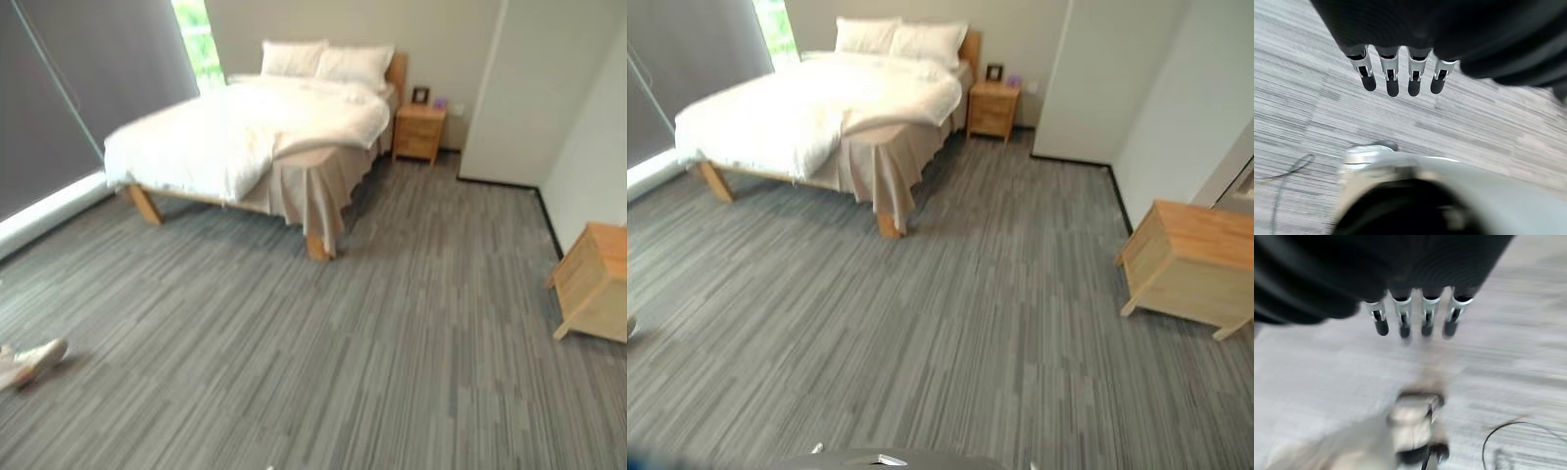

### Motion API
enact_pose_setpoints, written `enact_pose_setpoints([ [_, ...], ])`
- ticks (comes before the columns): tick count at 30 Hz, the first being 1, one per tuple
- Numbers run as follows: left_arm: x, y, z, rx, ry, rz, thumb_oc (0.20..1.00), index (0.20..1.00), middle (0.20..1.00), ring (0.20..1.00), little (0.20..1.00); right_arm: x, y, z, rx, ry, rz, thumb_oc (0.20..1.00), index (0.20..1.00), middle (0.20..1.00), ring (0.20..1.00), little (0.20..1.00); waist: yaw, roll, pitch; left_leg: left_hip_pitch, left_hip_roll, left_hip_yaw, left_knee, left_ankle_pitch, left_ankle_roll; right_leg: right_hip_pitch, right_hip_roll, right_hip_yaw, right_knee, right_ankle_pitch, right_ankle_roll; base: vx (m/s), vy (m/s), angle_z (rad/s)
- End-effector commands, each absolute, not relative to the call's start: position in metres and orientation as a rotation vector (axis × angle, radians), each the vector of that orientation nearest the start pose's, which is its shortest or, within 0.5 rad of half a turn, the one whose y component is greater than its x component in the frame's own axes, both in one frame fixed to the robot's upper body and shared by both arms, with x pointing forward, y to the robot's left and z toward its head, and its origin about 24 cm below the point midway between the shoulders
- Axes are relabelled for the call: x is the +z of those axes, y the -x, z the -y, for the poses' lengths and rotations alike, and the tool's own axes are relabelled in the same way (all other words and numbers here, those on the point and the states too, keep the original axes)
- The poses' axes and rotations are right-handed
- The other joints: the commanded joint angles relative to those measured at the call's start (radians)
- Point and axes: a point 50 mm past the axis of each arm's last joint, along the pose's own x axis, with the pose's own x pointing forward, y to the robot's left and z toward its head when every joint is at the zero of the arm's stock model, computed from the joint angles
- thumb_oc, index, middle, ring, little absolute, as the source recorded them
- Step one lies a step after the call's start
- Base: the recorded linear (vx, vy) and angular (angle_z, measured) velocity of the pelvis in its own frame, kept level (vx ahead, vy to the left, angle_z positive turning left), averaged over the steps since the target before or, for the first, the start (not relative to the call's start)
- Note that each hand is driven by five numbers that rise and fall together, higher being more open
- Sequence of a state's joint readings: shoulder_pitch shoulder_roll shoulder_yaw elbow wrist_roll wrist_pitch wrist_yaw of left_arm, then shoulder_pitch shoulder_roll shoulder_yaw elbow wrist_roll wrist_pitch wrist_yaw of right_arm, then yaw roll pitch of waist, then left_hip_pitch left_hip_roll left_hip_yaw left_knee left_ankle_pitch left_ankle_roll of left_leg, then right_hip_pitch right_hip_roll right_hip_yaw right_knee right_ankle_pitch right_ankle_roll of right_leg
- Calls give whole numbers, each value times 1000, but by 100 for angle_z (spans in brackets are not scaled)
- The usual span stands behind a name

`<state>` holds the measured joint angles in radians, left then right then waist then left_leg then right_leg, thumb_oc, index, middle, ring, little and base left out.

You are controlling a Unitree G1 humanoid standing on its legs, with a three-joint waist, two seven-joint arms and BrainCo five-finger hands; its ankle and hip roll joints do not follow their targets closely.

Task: Making the bed.

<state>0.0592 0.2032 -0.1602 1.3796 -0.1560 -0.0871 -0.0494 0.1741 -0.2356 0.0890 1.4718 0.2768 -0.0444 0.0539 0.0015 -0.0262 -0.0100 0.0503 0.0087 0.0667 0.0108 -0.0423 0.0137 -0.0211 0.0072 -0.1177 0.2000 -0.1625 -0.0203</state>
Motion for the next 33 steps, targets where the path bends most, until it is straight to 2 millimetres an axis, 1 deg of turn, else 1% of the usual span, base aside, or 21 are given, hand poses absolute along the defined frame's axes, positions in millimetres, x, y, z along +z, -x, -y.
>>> enact_pose_setpoints([
  [1,-170,-70,-219,88,-69,-1269,1000,1000,1000,1000,1000,-168,3,251,-314,-10,-1475,1000,1000,1000,1000,1000,-18,-28,19,95,-56,44,-98,-6,33,184,-9,-33,-287,130,64,3,3,-8],
  [3,-167,-79,-223,113,-69,-1228,1000,1000,1000,1000,1000,-168,-4,252,-316,-14,-1449,1000,1000,1000,1000,1000,-17,-27,18,97,-55,45,-98,-7,33,185,-9,-32,-287,130,64,3,1,-3],
  [4,-163,-95,-225,120,-77,-1164,1000,1000,1000,1000,1000,-167,-15,255,-331,-23,-1401,1000,1000,1000,1000,1000,-18,-25,16,98,-55,45,-98,-8,32,185,-8,-32,-287,130,64,0,0,0],
  [5,-163,-95,-225,120,-77,-1164,1000,1000,1000,1000,1000,-167,-15,255,-331,-23,-1401,1000,1000,1000,1000,1000,-17,-25,16,98,-55,45,-98,-8,32,185,-8,-32,-287,130,64,0,0,0],
  [9,-143,-142,-237,109,-118,-974,1000,1000,1000,1000,1000,-155,-72,270,-375,-33,-1154,1000,1000,1000,1000,1000,-25,-17,14,97,-55,47,-98,-6,30,182,-8,-26,-287,132,66,-4,3,-1],
  [10,-134,-157,-242,125,-127,-913,1000,1000,1000,1000,1000,-146,-97,274,-350,3,-1055,1000,1000,1000,1000,1000,-29,-14,13,94,-55,49,-98,-4,29,178,-8,-24,-287,134,68,-27,21,-5],
  [11,-114,-189,-244,140,-105,-776,1000,1000,1000,1000,1000,-123,-139,279,-303,66,-875,1000,1000,1000,1000,1000,-34,-8,15,90,-55,51,-98,0,29,173,-8,-22,-287,137,69,-22,19,-7],
  [12,-114,-189,-244,140,-105,-776,1000,1000,1000,1000,1000,-123,-138,279,-303,66,-876,1000,1000,1000,1000,1000,-34,-8,15,90,-55,51,-98,0,29,173,-8,-22,-287,137,69,-21,21,-7],
  [13,-99,-205,-241,121,-59,-680,1000,1000,1000,1000,1000,-107,-158,282,-278,98,-773,1000,1000,1000,1000,1000,-38,-5,15,87,-55,52,-98,1,31,171,-8,-21,-287,140,70,-13,27,-5],
  [14,-63,-233,-239,70,-80,-495,1000,1000,1000,1000,1000,-76,-182,283,-238,145,-604,1000,1000,1000,1000,1000,-43,-1,20,85,-56,52,-98,4,32,168,-9,-23,-287,144,74,0,0,0],
  [15,-63,-233,-239,70,-80,-495,1000,1000,1000,1000,1000,-76,-182,283,-238,145,-604,1000,1000,1000,1000,1000,-43,-1,19,84,-56,52,-98,5,33,167,-9,-23,-287,144,74,-10,25,9],
  [16,-48,-241,-236,34,-100,-420,1000,1000,1000,1000,1000,-66,-187,282,-216,163,-550,1000,1000,1000,1000,1000,-43,0,22,81,-57,49,-98,6,34,165,-10,-25,-287,145,76,1,16,11],
  [18,-35,-245,-232,5,-110,-358,1000,1000,1000,1000,1000,-59,-189,280,-200,190,-517,1000,1000,1000,1000,1000,-41,0,28,79,-59,46,-98,6,35,164,-12,-29,-287,146,78,4,13,5],
  [20,-34,-246,-227,-11,-127,-356,1000,1000,1000,1000,1000,-59,-192,278,-168,234,-528,1000,1000,1000,1000,1000,-38,-1,32,77,-62,42,-98,5,38,163,-15,-33,-287,146,80,31,42,0],
  [21,-35,-247,-224,-9,-125,-357,1000,1000,1000,1000,1000,-54,-198,269,-133,238,-500,1000,1000,1000,1000,1000,-35,-2,40,73,-64,40,-98,4,41,159,-17,-33,-287,146,81,39,65,1],
  [26,-43,-243,-222,26,-88,-385,1000,1000,1000,1000,1000,-53,-206,253,-110,188,-464,1000,1000,1000,1000,1000,-30,6,68,54,-72,42,-98,2,54,133,-27,-17,-277,151,88,15,75,-7],
  [27,-43,-244,-222,34,-87,-386,1000,1000,1000,1000,1000,-51,-210,251,-107,184,-451,1000,1000,1000,1000,1000,-29,11,77,45,-73,42,-98,3,58,108,-31,-10,-245,143,89,-39,136,-18],
  [29,-38,-247,-226,58,-104,-368,1000,1000,1000,1000,1000,-42,-221,241,-79,180,-392,1000,1000,1000,1000,1000,-26,25,112,30,-73,52,-94,-5,76,13,-41,3,-95,125,104,-45,150,-13],
  [31,-33,-247,-234,84,-118,-352,1000,1000,1000,1000,1000,-35,-229,231,-50,171,-350,1000,1000,1000,1000,1000,-22,26,157,24,-77,83,-76,-22,95,-104,-68,-2,145,163,139,18,112,-32],
  [32,-30,-247,-237,90,-133,-339,1000,1000,1000,1000,1000,-34,-231,227,-39,160,-338,1000,1000,1000,1000,1000,-24,21,179,20,-79,87,-59,-32,100,-159,-73,11,242,186,147,88,36,-70],
  [33,-27,-247,-241,97,-143,-331,1000,1000,1000,1000,1000,-31,-232,224,-29,151,-323,1000,1000,1000,1000,1000,-28,15,196,18,-77,86,-49,-34,98,-191,-65,23,248,192,144,86,-3,-70],
])
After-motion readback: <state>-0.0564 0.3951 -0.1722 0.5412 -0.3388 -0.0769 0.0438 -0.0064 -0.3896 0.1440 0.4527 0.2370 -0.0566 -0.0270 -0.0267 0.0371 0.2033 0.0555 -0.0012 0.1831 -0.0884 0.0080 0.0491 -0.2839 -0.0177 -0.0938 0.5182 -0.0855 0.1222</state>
